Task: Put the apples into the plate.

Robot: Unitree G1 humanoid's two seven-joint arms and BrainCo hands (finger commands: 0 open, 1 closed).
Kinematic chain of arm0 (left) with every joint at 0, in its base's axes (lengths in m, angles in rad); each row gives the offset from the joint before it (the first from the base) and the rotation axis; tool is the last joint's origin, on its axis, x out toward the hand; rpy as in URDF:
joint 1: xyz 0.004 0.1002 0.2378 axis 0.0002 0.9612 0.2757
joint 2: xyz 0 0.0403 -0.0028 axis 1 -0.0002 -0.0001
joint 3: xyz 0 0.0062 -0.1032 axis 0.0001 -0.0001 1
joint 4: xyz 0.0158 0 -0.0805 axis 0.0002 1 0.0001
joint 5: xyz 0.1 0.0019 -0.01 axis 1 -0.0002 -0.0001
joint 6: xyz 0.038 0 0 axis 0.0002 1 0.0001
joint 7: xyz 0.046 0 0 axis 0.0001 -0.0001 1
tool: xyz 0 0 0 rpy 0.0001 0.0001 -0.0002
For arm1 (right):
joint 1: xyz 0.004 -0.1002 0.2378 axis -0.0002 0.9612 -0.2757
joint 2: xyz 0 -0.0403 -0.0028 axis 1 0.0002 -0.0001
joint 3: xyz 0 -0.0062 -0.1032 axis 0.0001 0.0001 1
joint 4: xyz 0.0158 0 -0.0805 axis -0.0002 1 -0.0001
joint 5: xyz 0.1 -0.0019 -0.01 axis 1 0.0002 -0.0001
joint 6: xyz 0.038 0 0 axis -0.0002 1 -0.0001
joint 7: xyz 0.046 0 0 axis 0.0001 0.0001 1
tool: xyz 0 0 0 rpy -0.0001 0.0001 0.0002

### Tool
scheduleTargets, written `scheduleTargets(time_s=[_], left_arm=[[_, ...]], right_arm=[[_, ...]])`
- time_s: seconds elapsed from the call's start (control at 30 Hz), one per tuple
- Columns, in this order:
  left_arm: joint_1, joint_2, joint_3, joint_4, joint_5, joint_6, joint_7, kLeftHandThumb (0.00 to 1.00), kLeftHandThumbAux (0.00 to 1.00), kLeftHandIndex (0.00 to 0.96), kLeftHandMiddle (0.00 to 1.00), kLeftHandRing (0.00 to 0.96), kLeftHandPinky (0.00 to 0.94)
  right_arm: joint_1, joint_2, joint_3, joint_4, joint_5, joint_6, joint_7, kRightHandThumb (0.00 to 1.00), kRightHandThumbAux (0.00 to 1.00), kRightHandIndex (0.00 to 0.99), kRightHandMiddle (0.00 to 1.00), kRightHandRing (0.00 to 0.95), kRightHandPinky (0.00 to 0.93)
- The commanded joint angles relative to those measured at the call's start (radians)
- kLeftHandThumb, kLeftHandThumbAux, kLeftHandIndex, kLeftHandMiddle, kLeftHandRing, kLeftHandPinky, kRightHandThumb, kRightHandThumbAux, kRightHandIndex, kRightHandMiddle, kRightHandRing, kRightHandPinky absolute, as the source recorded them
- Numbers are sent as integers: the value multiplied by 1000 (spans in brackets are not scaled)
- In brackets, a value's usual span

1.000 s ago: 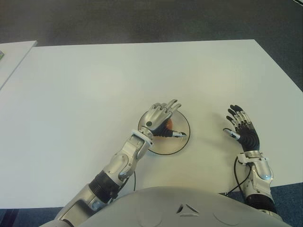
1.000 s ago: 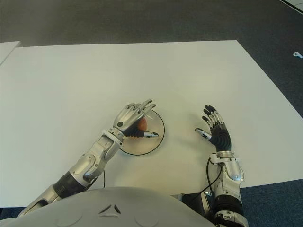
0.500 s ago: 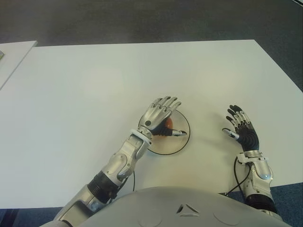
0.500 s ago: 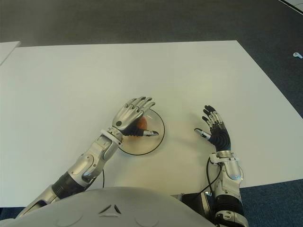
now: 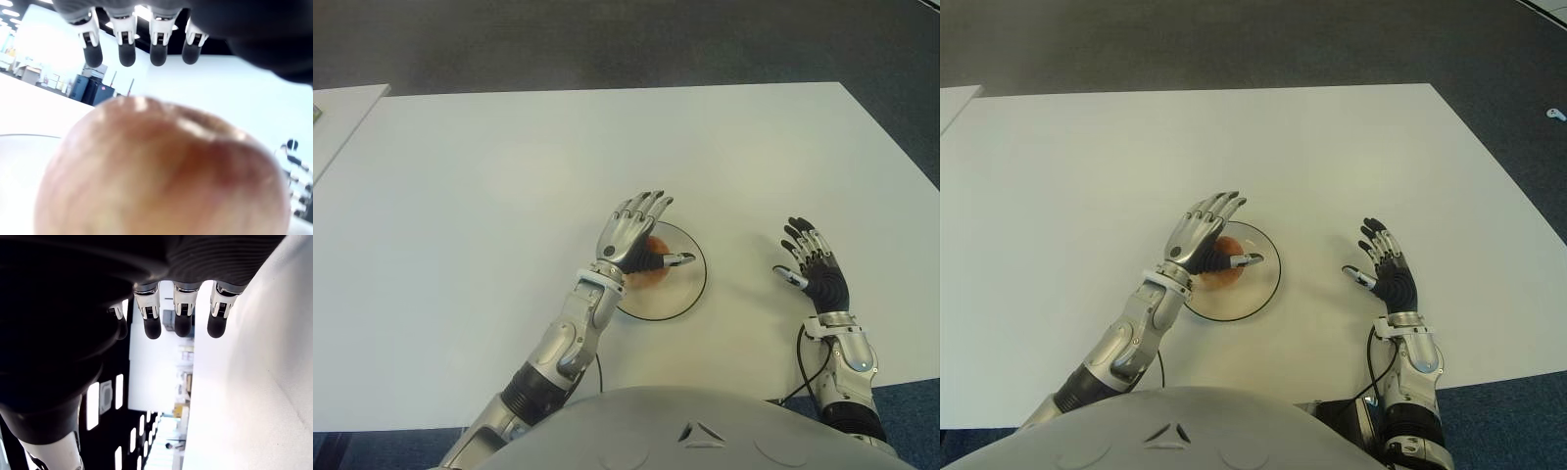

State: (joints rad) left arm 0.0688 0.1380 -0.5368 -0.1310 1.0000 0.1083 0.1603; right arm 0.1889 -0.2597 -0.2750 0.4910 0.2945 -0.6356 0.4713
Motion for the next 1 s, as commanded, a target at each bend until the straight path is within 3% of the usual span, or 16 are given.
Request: scheduleTargets(time_s=[0.03,0.3,0.47,0.53,0.6,0.67,0.77,1.0], left_arm=[[22,-3,31,-8,-24,3,45,32,236,0,0,0,0],[40,2,55,-20,-43,0,67,35,251,0,0,0,0],[94,-50,131,-71,-198,17,30,25,271,0,0,0,0],[138,-93,231,-165,-387,53,-41,23,273,0,0,0,0],[194,-183,315,-238,-580,88,-62,22,269,0,0,0,0],[232,-243,351,-266,-682,93,-49,22,265,0,0,0,0],[288,-277,385,-274,-780,53,-26,24,258,0,0,0,0],[495,-249,428,-266,-885,-100,3,6,252,80,0,0,0]], right_arm=[[56,61,40,100,-27,56,-5,28,782,7,0,0,0],[57,64,43,103,-31,50,-6,32,777,8,0,0,0],[63,67,45,98,-34,52,-12,35,774,7,0,0,0],[64,68,46,98,-36,50,-15,36,775,6,0,0,0],[68,70,46,95,-35,44,-16,36,780,5,0,0,0],[71,74,46,90,-33,40,-17,34,784,4,0,0,0],[73,77,46,84,-30,41,-17,33,786,4,0,0,0],[87,79,54,58,-31,63,-24,44,772,6,0,0,0]])
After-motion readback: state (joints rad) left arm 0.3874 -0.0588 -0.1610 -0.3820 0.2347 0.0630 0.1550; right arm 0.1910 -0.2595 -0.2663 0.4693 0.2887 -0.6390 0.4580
